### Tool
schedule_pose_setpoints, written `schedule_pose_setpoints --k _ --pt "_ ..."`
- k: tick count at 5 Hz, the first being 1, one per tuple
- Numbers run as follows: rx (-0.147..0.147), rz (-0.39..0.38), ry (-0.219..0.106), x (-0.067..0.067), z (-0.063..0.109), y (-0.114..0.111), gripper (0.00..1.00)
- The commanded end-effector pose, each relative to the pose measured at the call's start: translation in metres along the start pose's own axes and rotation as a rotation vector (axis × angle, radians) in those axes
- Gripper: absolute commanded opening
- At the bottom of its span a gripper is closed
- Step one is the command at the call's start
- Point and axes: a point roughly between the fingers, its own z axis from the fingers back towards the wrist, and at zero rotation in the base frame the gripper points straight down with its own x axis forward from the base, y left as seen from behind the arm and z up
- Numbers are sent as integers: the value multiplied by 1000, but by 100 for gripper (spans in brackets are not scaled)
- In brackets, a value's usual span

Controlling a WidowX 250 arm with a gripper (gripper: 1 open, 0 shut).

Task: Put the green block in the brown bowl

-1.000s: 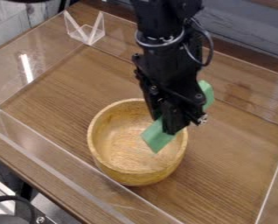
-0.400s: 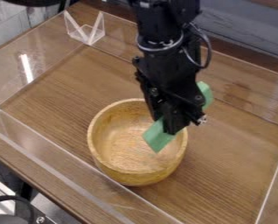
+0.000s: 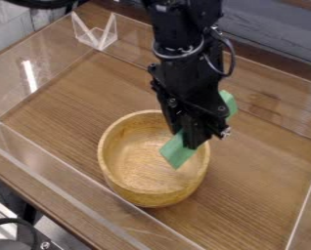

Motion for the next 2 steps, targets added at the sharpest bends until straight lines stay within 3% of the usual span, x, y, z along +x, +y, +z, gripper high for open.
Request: schedule_pose_setpoints --k 1,2 --pt "5 6 -31 5 3 4 0" --pt "6 11 -35 7 2 6 0"
